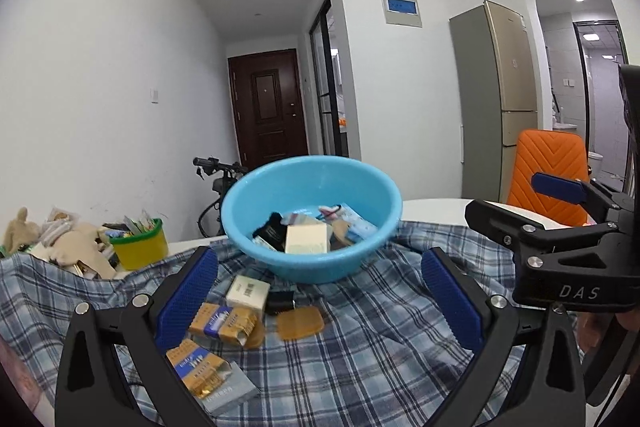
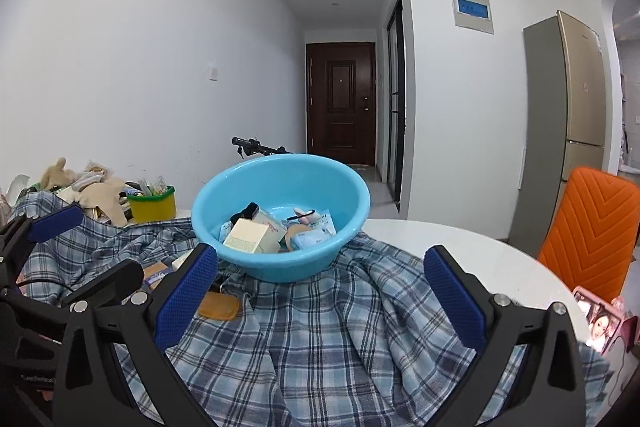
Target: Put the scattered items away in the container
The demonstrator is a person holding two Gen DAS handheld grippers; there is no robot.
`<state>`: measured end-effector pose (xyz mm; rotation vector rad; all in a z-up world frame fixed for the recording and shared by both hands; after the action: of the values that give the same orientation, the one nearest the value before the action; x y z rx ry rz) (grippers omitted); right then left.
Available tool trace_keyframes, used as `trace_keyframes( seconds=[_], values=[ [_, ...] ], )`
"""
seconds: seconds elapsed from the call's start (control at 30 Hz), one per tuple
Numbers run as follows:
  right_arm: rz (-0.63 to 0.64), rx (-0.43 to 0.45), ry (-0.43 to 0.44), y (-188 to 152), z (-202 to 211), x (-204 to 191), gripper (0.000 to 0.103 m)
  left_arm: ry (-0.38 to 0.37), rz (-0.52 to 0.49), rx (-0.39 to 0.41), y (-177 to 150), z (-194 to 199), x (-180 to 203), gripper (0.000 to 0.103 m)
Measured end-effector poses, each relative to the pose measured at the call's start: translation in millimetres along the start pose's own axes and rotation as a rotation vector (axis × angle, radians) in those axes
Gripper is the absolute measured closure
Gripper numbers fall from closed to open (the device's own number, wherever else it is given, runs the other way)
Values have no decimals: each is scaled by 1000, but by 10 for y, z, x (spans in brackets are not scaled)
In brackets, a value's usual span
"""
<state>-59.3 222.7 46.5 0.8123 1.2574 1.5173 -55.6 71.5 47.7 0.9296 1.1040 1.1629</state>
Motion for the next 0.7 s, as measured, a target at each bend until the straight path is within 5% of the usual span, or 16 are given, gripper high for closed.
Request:
trace_keyframes(
  seconds=[0.2,0.47,0.7],
  values=[
    [23,5,-60,-243,10,47,0,0,0,19,-271,27,56,0],
    [-3,-26,-57,-517,-36,87,0,-7,13,-69,-664,-75,99,0],
    [43,-27,-61,-636,-88,76,0,23,0,-39,-770,-129,91,0]
  ],
)
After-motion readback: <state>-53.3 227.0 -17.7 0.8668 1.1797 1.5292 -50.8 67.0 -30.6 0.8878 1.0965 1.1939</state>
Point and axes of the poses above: each gripper's, at about its wrist camera, not at the fingertips, and z roughly against the way its jaws point, x to its right, y to its top, the point moved 8 cm from there along -z, roughly the way its jaws point, and after that the axes turned 15 degrees about y, right-handed, at the moved point
